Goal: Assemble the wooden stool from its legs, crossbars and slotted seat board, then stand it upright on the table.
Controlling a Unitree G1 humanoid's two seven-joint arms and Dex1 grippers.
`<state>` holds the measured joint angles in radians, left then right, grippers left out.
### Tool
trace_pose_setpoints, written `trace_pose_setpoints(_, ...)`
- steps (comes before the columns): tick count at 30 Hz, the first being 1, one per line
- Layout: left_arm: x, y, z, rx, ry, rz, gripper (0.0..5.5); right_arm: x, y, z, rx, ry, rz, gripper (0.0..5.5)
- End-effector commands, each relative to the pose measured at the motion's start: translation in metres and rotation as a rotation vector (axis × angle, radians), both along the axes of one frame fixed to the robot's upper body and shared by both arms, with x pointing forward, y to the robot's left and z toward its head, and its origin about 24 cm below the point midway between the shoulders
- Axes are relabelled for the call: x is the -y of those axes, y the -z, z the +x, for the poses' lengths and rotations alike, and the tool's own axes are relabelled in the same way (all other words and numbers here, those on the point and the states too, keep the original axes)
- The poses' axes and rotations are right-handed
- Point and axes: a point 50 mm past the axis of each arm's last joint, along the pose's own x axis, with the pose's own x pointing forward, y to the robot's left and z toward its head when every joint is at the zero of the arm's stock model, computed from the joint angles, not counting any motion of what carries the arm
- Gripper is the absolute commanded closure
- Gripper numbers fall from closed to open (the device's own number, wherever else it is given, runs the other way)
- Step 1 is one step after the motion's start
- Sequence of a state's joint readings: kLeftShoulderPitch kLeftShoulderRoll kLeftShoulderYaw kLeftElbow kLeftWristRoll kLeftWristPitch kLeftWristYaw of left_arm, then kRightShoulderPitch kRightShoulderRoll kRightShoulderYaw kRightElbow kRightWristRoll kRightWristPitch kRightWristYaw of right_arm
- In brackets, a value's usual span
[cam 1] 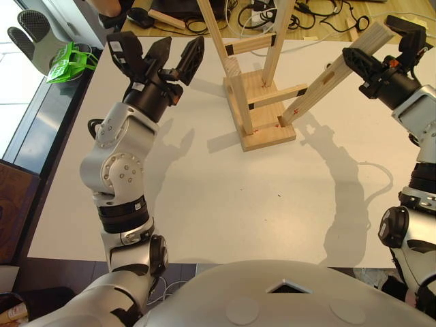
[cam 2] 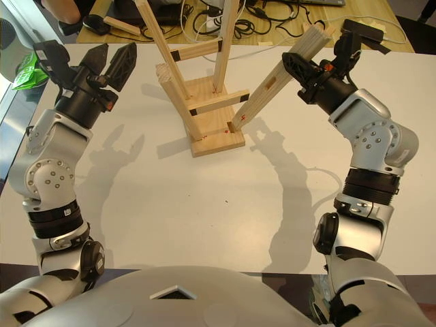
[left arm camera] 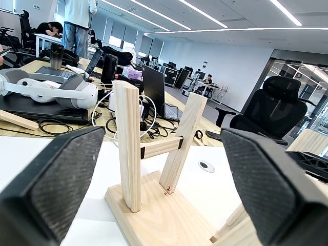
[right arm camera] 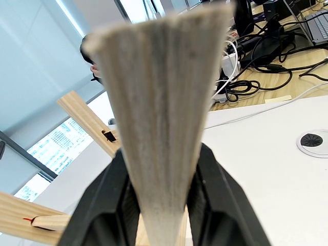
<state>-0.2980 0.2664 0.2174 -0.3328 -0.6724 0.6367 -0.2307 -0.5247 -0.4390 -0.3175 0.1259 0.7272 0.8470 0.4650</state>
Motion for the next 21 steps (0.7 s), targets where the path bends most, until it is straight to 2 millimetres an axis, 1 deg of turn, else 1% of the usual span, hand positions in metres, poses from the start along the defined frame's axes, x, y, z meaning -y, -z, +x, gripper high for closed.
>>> trace_pose_setpoints(1, -0.002, -0.001, -0.001, 0.001, -0.010, 0.002, 1.34, 0.000, -0.007, 0.001, 0.022, 0.003, -0.008, 4.50)
trace_pose_setpoints(12, -0.001, -0.002, 0.001, 0.006, -0.009, 0.001, 1.34, -0.005, -0.006, 0.001, 0.055, -0.008, -0.060, 4.50)
trace_pose_setpoints(16, -0.001, -0.002, 0.001, 0.006, -0.009, 0.002, 1.34, -0.012, -0.006, 0.001, 0.037, -0.013, 0.011, 4.50)
trace_pose_setpoints(21, -0.001, -0.002, 0.001, 0.007, -0.009, 0.003, 1.34, -0.019, 0.000, -0.003, 0.003, -0.029, 0.031, 4.50)
